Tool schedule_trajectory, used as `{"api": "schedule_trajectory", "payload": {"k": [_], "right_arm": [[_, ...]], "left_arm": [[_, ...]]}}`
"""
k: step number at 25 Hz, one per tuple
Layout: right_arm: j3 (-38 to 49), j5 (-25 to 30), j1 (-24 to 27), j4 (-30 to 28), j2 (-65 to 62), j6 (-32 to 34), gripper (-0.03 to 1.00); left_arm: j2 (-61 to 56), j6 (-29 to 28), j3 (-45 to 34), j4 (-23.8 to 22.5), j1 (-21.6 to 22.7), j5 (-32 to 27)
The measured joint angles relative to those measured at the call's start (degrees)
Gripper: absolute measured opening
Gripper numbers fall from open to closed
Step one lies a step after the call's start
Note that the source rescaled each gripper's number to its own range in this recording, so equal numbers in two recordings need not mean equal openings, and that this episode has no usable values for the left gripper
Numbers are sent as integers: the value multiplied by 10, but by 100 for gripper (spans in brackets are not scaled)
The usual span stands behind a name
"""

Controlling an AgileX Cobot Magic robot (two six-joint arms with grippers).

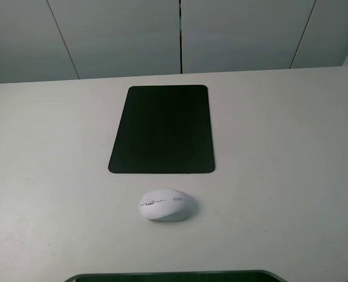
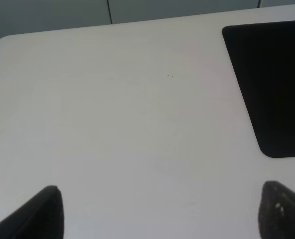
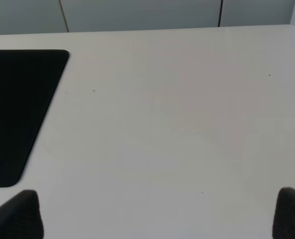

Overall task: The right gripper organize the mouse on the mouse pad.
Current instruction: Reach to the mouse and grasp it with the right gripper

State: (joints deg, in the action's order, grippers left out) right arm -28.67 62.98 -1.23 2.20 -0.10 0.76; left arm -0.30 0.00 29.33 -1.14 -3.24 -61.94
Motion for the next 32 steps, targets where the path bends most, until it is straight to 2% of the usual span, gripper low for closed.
{"api": "schedule_trajectory", "payload": {"k": [11,14,18,25,28,32], "right_arm": [[0,0,0,0,0,0,100],[-10,15,0,0,9,0,100],[-61,49,0,3,90,0,100],[-178,38,0,3,263,5,100],[-194,21,-6,3,322,23,100],[-196,19,-45,3,409,28,100]], "left_arm": [[0,0,0,0,0,0],[0,0,0,0,0,0],[0,0,0,0,0,0],[0,0,0,0,0,0],[0,0,0,0,0,0],[0,0,0,0,0,0]]}}
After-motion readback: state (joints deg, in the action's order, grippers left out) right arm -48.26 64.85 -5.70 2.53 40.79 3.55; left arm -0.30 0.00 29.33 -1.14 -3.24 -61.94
